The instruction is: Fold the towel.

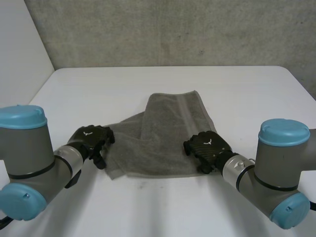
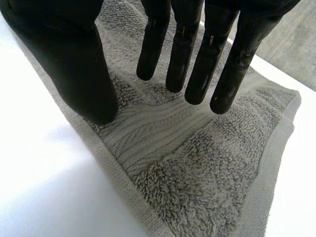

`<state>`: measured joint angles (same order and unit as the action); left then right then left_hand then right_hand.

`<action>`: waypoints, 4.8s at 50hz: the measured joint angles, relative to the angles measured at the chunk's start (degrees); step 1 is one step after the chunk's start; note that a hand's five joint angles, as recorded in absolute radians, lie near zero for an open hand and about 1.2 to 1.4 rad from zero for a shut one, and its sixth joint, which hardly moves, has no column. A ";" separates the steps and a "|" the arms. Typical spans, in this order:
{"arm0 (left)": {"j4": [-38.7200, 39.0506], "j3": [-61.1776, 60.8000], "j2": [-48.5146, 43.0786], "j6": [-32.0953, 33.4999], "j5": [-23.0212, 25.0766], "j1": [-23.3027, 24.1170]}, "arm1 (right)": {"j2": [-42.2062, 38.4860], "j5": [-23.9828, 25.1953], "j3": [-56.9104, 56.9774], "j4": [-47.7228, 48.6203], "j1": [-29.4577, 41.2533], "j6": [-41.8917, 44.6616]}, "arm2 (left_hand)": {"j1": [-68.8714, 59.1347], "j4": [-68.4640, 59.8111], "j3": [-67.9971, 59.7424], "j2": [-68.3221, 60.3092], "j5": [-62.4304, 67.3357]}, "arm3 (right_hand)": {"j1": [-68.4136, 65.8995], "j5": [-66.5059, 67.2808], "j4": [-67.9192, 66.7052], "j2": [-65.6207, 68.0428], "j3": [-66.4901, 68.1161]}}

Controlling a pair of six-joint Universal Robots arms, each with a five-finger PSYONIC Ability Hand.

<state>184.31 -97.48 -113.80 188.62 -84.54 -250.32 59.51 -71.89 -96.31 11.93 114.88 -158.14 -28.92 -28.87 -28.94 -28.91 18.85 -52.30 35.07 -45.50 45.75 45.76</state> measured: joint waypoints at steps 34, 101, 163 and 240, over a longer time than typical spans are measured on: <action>-0.30 -2.77 8.39 -0.16 0.03 5.91 | 4.97 -5.33 4.44 5.09 -10.70 -8.64 | -3.47 -3.38 -3.43 -3.46 3.25 | -26.99 24.10 -24.19 23.52 23.85; 0.33 10.98 7.79 1.94 -3.17 8.84 | 9.86 -2.77 10.64 -4.66 -15.26 -4.27 | -37.41 -40.62 -40.42 -40.47 39.60 | -27.08 24.15 -24.20 23.52 23.85; 4.70 15.73 -1.63 13.12 16.30 -1.49 | -3.92 -5.94 28.48 -19.81 -9.05 2.25 | 7.43 7.54 7.51 7.48 -7.41 | 36.07 -30.52 31.44 -31.68 -31.76; -1.07 11.47 3.29 24.25 11.96 4.70 | -19.21 3.33 42.86 -19.74 -3.28 -0.86 | -37.70 -40.84 -40.43 -40.58 39.96 | 24.77 -21.30 21.52 -21.82 -21.74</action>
<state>183.24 -86.01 -110.51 212.87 -72.58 -245.62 40.30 -68.57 -53.45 -7.81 111.59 -159.00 -66.62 -69.71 -69.36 -69.49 58.81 -27.54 13.77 -23.97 23.93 24.02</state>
